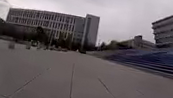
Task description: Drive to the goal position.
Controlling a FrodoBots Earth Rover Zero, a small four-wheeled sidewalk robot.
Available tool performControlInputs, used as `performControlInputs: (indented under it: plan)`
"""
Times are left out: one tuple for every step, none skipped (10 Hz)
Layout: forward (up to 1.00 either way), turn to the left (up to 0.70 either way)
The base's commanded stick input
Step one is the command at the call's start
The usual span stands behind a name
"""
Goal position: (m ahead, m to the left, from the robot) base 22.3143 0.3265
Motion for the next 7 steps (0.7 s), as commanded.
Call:
performControlInputs:
  plan:
    - [0.7, 0.0]
    - [0.7, 0.0]
    - [0.7, 0.0]
    - [0.7, 0.0]
    - [0.7, 0.0]
    - [0.7, 0.0]
    - [0.7, 0.0]
